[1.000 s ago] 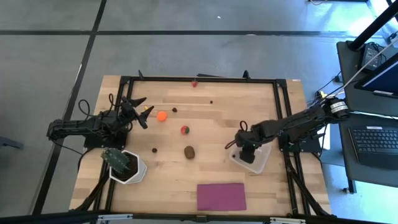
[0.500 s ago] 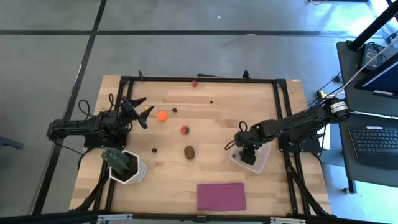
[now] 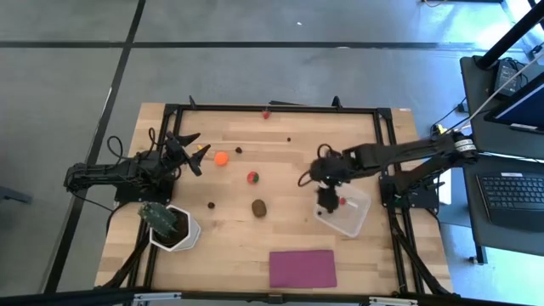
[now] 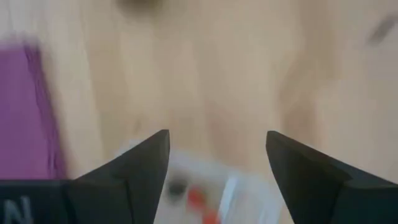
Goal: Pick and placing Produce into tupperware
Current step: Put the blueberry into the transparent bin
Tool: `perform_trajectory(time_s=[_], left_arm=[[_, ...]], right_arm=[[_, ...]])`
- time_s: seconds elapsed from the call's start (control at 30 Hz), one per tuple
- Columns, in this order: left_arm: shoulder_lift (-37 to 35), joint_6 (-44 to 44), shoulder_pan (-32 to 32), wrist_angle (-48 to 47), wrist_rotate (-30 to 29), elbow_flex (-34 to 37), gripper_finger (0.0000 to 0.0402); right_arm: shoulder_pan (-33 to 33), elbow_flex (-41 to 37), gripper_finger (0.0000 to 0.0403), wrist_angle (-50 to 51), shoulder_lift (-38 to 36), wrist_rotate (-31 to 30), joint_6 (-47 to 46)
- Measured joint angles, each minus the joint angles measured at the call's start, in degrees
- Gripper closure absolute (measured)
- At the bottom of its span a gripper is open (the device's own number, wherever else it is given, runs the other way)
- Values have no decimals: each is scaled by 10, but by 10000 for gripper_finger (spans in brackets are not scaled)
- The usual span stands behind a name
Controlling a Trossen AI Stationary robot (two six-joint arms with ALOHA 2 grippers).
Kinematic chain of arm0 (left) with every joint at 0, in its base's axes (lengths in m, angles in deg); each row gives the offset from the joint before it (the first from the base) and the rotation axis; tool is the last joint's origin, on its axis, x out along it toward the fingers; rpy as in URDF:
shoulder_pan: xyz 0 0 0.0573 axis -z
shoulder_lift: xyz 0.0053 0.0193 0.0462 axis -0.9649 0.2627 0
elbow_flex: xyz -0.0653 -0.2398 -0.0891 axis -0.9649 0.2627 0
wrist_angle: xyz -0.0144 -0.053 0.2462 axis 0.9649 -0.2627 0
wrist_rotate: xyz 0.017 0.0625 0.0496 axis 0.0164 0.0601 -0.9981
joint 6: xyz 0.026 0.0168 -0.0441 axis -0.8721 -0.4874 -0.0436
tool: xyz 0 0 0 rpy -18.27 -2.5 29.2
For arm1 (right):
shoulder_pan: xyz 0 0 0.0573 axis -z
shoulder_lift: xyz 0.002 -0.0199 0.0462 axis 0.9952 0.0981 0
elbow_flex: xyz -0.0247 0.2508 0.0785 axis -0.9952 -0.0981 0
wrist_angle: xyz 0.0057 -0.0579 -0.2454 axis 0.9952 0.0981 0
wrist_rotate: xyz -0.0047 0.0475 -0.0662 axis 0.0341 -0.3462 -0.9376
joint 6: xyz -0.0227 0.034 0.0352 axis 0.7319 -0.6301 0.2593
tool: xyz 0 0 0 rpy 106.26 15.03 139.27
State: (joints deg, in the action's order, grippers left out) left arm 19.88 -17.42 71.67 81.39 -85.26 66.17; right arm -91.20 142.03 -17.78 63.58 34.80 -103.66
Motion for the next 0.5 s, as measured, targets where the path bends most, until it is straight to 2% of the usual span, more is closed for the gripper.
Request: perform_trajectory(time_s=[0.1,0.17,0.37,0.5], left_arm=[[0,10,0,0,0,0,127],[0,10,0,0,0,0,127],[0,10,0,0,0,0,127],[0,10,0,0,0,0,127]], right_arm=[[21,15,141,-76,0,-62,67],[53,11,146,-150,0,-65,109],[165,-40,165,-384,23,46,127],[220,-85,172,-484,47,65,164]])
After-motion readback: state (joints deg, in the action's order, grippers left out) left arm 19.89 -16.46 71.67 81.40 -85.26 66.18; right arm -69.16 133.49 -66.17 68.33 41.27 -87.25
